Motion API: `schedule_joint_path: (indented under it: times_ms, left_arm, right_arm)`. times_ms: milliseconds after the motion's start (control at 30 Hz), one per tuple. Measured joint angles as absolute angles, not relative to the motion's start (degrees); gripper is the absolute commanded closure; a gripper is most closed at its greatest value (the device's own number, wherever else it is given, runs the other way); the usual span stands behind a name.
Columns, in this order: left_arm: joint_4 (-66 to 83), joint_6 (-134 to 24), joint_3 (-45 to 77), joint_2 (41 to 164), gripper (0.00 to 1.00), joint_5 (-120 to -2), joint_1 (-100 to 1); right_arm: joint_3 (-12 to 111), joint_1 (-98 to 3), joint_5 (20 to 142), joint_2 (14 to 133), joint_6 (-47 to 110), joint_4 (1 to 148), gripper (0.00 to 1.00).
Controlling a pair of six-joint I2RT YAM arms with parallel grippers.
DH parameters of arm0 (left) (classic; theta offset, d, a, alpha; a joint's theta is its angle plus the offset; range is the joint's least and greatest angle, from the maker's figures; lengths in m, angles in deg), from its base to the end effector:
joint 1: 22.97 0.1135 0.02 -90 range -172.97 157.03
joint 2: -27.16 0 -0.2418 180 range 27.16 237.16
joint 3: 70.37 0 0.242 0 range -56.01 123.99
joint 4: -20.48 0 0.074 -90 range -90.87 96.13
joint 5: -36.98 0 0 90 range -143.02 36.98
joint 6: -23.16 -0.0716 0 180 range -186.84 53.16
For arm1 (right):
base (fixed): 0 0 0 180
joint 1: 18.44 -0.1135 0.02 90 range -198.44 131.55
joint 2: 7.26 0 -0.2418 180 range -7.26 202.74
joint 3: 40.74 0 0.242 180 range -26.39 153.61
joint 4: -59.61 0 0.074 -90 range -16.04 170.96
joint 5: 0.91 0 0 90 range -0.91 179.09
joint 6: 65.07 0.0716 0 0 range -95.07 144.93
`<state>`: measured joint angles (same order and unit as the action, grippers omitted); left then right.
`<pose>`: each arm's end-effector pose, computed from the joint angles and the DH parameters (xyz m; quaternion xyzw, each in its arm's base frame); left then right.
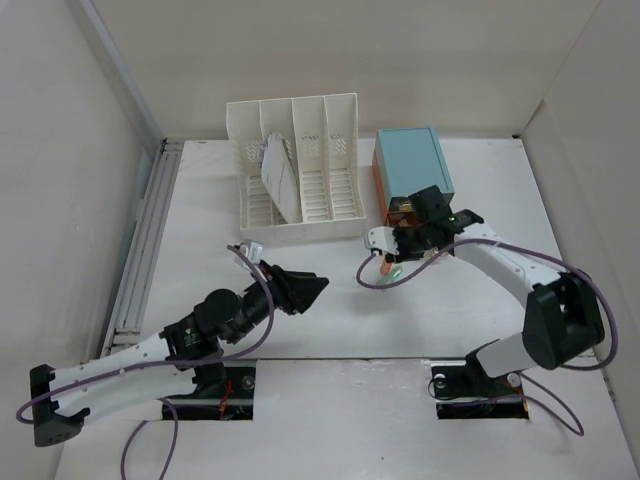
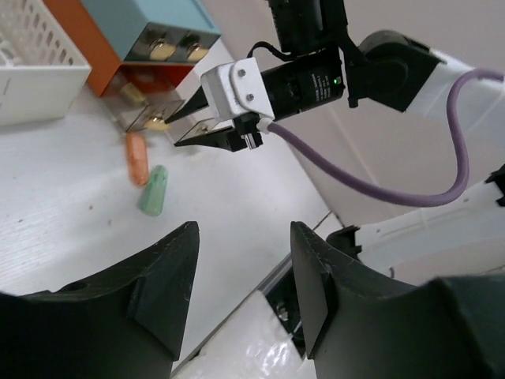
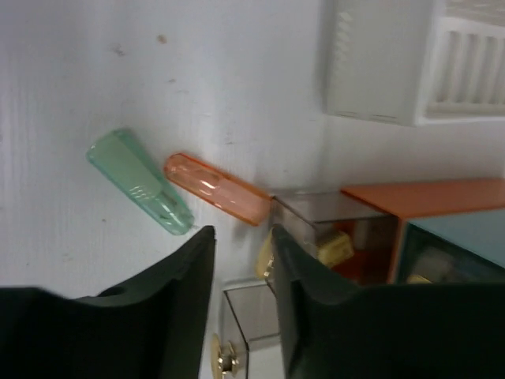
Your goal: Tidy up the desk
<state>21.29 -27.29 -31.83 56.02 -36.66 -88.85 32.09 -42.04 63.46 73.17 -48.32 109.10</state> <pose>0.0949 -0.1625 0.2969 0.0377 0.6413 -0.5503 0.5334 0.2579 0.1465 0.2036 -0.7413 0.5736 0.0771 0.3400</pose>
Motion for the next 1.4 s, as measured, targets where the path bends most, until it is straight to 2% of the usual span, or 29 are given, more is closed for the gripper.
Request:
schedule_joint_path:
  times_ms: [100,467,1033,1067,1200,1300,1400]
  left_arm:
    - [19.63,-27.29,-32.40,56.09,0.53,-36.46,-88.85]
    - [19.12,-27.24,-34.47,54.93,0.52,-36.51,-88.85]
    - [17.27,-27.63,-35.76,51.02,0.52,-36.20,-88.85]
    - [17.09,-27.72,-35.76,50.82,0.52,-36.20,-88.85]
    - [16.61,-27.88,-35.76,50.43,0.52,-35.90,-88.85]
    - [16.11,-28.16,-35.76,49.90,0.52,-35.81,-88.85]
    - [15.89,-28.33,-35.76,49.31,0.52,-35.74,-88.85]
  right_arm:
    - [31.63,-42.98,64.47,77.01,-53.39,111.50,0.72]
    - [32.55,-44.60,65.41,83.44,-66.46,118.63,0.71]
    - [32.79,-49.84,67.75,89.91,-66.57,118.52,0.56]
    - [32.86,-50.02,67.88,90.00,-66.55,118.56,0.58]
    - [33.34,-50.78,68.58,90.37,-65.57,118.95,0.79]
    - [33.58,-51.13,68.82,90.54,-65.09,119.02,0.84]
    - [33.75,-51.15,68.67,90.37,-64.08,119.26,0.84]
